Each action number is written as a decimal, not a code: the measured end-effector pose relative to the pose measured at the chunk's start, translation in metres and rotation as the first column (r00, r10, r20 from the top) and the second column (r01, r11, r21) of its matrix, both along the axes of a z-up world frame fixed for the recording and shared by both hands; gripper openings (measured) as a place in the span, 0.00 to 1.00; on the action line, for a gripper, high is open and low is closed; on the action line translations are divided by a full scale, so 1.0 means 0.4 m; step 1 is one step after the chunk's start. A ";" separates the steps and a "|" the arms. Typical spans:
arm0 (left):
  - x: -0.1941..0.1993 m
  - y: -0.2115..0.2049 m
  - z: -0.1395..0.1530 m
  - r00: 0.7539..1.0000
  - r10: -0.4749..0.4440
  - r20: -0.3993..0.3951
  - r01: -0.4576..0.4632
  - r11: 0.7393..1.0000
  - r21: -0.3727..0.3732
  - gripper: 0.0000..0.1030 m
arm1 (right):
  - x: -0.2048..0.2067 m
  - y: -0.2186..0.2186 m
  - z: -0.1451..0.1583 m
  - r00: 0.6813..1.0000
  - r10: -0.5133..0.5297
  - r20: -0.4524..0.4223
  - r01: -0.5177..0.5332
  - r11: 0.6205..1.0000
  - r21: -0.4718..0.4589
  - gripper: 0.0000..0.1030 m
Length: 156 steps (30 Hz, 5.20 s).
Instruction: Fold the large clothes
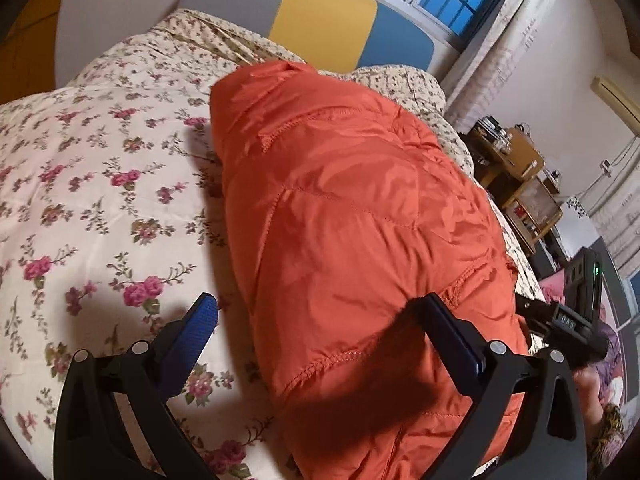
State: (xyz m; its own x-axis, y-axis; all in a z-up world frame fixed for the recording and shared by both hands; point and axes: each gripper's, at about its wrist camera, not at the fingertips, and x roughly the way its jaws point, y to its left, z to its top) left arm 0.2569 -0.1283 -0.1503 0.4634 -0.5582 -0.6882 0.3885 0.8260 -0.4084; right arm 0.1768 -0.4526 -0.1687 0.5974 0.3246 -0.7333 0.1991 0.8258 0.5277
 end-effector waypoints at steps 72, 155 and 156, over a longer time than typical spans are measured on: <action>-0.110 0.445 0.171 0.888 0.260 0.379 -0.281 0.960 0.001 0.61 | 0.284 0.594 0.087 0.893 0.278 0.354 -0.383 0.882 0.274 0.50; -0.528 0.469 0.231 0.761 0.486 0.429 -0.613 0.756 0.230 0.97 | -0.254 0.876 0.263 0.892 0.279 0.357 -0.053 0.847 -0.529 0.98; -0.529 0.469 0.232 0.761 0.484 0.432 -0.612 0.757 0.231 0.97 | -0.255 0.877 0.264 0.891 0.280 0.357 -0.052 0.845 -0.533 0.98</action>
